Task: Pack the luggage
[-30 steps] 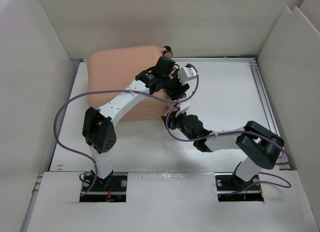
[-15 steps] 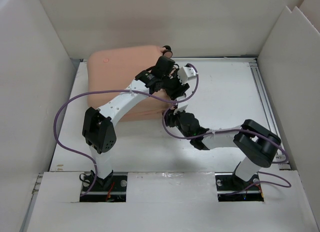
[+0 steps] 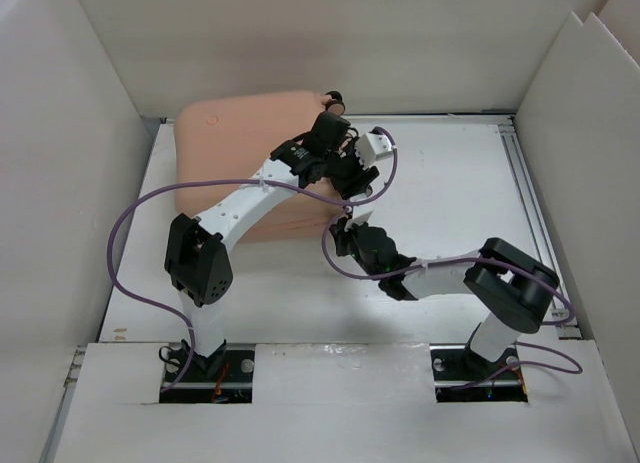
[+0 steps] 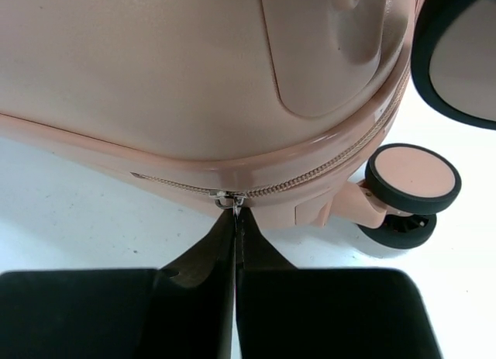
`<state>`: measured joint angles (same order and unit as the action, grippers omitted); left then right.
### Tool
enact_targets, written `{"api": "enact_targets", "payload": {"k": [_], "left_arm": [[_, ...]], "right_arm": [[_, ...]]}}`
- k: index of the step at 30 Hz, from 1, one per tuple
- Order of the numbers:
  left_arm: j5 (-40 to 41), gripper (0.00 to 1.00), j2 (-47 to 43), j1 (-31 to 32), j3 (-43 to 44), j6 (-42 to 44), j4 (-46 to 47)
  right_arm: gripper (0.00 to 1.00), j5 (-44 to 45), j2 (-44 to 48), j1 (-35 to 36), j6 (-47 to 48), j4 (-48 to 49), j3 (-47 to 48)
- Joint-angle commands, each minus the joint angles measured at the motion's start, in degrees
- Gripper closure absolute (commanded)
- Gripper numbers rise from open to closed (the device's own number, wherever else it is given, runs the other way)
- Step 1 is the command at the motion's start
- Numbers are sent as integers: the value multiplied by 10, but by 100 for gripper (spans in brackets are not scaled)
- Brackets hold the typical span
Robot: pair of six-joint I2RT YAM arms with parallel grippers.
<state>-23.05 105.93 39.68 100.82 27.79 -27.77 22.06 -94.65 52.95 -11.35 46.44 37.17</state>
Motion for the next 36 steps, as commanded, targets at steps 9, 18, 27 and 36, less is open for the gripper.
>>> {"api": "enact_targets", "payload": {"k": [9,18,27,36], "left_arm": [[-38,100,-68,6,49,3,-29],[-32,100,-80,6,32,49,-85],[-62,100,-118,6,-31,117,-131],[-22,90,-123,6,-37,57,-66]], "right_arm": [[100,-23,26,-84,-119,17,-32],[100,-66,25,-166,-147,43,-37],[100,-151,-27,-238,-181,169,-58],[100,-219,-71,-261,-190,250,-63]]}}
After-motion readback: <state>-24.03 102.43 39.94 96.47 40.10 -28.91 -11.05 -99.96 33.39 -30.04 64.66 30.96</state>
